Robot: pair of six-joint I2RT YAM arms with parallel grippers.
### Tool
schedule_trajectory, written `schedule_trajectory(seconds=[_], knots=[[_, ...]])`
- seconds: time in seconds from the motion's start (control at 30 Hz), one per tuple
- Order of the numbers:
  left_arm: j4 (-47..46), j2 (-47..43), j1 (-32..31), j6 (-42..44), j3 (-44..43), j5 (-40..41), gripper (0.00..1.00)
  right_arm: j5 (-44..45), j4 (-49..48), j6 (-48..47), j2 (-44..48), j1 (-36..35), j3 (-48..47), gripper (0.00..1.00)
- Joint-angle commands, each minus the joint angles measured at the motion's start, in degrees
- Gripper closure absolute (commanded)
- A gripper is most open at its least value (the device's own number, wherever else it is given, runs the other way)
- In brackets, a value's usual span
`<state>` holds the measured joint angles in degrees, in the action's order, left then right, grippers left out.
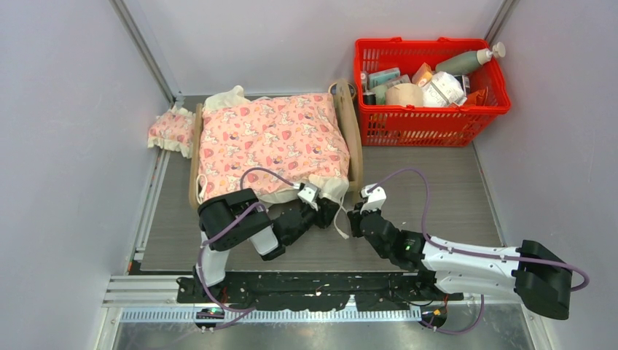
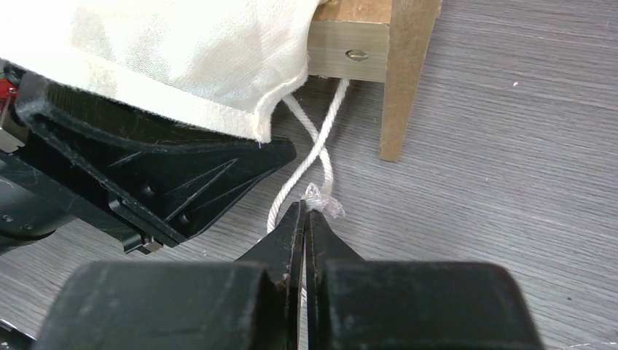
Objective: Set up the pet bed
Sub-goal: Tie the ropes to the bed frame.
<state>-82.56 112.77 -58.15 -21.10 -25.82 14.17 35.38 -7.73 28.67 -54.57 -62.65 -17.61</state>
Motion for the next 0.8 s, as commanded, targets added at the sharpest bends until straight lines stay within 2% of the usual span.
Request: schedule_trajectory(seconds=[0.0, 0.17, 0.33, 0.6, 0.77], knots=[[-2.85, 0.25, 0.34, -6.43, 0.42, 6.69, 0.57, 0.03, -2.79, 1.03, 1.81, -0.37, 0.44, 0.95], [-2.86, 1.38, -1.65, -10.02, -0.92, 11.07, 0.55, 0.14, -3.23, 1.19, 1.31, -0.36, 0.21, 0.95], [-2.80, 2.69, -1.85, -17.16, -1.28, 15.48, 0.52, 0.11, -3.57, 0.97, 2.48, -0.36, 0.72, 0.95], [-2.84, 3.59, -1.87, -17.09, -5.37, 14.43, 0.49, 0.59, -3.72, 0.23, 5.34, -0.34, 2.17, 0.95], [-2.78, 4.59, -1.83, -16.68, -6.05, 17.91, 0.49, 0.11, -4.23, -0.11, 5.87, -0.32, 2.31, 0.95]])
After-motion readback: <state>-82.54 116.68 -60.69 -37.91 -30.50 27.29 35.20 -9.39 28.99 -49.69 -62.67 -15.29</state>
